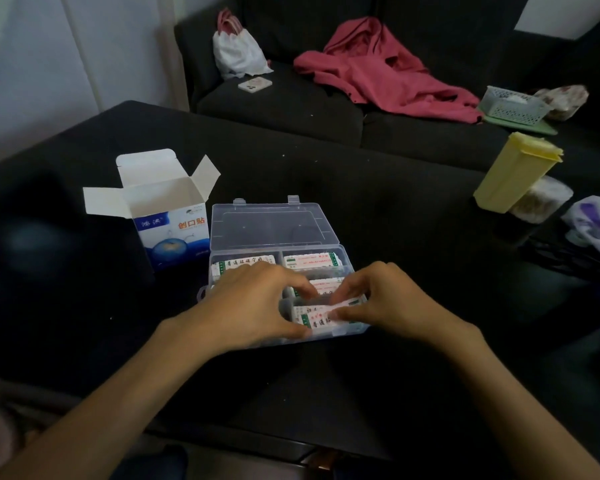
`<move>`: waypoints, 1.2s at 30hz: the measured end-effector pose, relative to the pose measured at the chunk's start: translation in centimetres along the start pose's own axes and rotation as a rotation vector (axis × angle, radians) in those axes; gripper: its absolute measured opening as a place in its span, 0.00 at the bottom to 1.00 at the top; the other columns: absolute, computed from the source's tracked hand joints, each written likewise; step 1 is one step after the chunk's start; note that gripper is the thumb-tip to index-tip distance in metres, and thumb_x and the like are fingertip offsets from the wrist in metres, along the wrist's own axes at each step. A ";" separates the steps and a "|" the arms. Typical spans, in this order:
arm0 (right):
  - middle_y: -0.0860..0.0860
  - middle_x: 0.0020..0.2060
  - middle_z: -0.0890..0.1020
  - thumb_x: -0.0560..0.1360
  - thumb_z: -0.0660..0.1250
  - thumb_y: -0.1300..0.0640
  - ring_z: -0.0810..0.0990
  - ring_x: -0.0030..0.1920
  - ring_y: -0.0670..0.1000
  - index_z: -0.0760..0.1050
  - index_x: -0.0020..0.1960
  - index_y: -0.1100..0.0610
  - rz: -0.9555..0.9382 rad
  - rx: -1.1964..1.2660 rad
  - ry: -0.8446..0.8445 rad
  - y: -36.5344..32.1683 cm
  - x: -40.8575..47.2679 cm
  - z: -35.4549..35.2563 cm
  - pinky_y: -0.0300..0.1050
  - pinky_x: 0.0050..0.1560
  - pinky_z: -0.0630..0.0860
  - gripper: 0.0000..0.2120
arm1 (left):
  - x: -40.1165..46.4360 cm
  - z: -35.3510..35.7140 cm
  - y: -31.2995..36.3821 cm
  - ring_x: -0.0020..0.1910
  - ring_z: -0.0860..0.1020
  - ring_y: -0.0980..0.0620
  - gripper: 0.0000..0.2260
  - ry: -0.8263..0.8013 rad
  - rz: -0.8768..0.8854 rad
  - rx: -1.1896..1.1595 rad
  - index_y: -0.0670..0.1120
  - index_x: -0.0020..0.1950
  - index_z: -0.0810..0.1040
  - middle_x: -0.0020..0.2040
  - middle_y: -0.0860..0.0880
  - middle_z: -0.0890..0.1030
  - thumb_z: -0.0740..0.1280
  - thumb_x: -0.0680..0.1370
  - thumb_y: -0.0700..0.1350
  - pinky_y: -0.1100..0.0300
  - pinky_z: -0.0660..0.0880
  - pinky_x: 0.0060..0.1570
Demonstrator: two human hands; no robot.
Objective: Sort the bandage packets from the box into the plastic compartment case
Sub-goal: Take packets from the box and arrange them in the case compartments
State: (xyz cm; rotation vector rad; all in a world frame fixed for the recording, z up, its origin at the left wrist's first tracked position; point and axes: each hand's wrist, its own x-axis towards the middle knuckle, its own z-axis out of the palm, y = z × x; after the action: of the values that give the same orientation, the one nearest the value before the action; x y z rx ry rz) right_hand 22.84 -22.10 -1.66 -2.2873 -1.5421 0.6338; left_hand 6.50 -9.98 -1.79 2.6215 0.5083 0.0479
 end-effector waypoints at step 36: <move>0.45 0.45 0.79 0.67 0.73 0.45 0.78 0.44 0.45 0.78 0.49 0.50 0.425 -0.302 0.032 -0.7 0.2 -0.3 0.46 0.48 0.78 0.14 | 0.0 1.3 1.0 0.52 0.78 0.52 0.21 0.100 0.193 0.392 0.53 0.62 0.77 0.52 0.51 0.81 0.60 0.76 0.64 0.57 0.71 0.50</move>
State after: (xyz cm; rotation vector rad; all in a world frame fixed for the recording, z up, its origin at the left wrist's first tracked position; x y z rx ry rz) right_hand 22.48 -21.64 -1.08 -2.8751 -1.2089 0.4831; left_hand 7.05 -11.35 -2.53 3.0586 0.3200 0.1567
